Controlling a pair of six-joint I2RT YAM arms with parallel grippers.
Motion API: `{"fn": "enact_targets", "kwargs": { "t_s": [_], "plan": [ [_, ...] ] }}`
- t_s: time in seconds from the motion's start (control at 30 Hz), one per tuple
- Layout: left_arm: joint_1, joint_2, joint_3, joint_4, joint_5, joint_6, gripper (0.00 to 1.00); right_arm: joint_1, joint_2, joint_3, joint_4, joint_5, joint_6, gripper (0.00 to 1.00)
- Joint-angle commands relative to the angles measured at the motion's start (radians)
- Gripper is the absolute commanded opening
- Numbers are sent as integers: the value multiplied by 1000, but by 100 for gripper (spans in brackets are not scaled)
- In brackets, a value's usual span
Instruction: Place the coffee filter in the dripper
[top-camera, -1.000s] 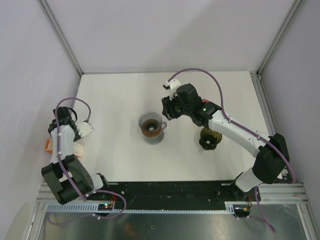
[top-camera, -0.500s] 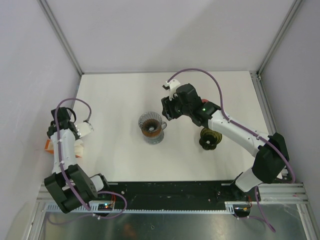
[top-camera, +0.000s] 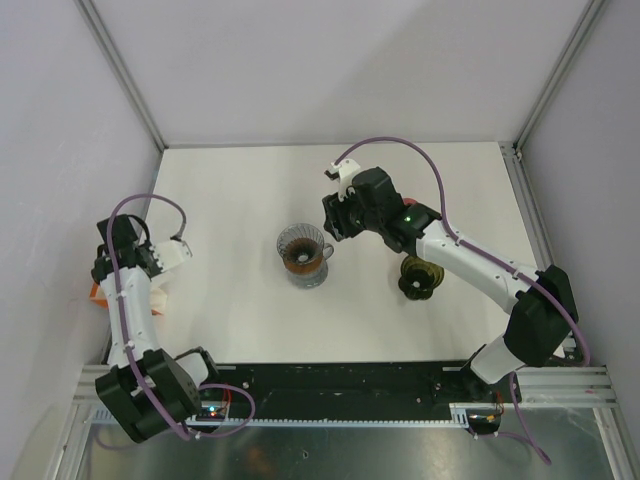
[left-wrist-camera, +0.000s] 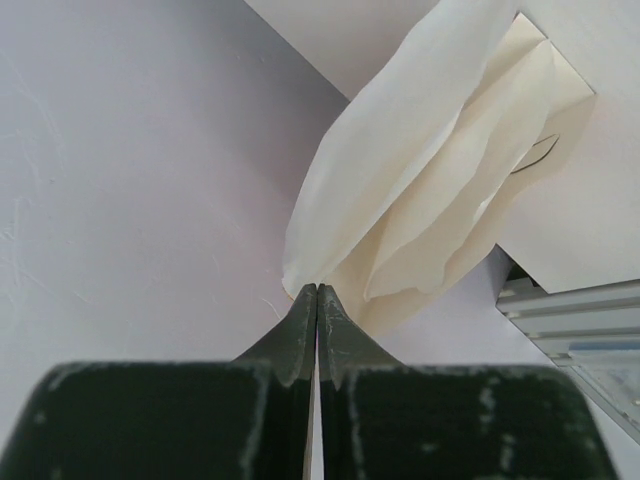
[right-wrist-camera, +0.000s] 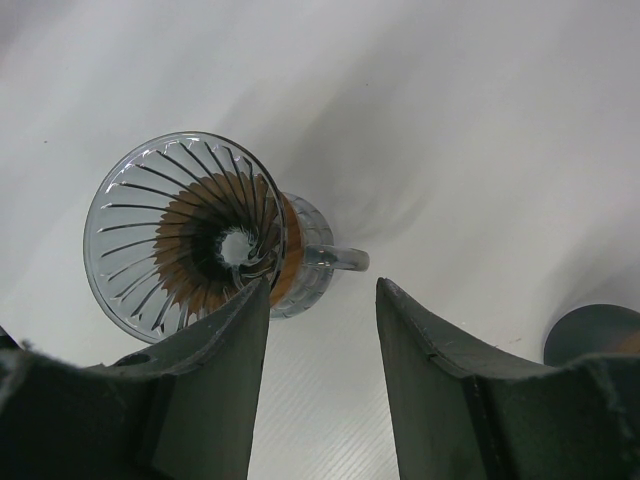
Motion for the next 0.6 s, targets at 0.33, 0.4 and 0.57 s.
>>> {"fn": "enact_targets", "kwargs": {
  "t_s": [0.33, 0.4, 0.57],
  "plan": [
    [4, -57, 138, -93, 263, 15, 0, 4, -20, 0, 22, -11, -1, 52],
    [2, -57, 148, -110, 296, 14, 0, 4, -22, 0, 21, -11, -1, 52],
    [-10, -55, 167, -126, 380, -11, 0, 3, -30, 0, 29, -18, 5, 52]
  ]
}}
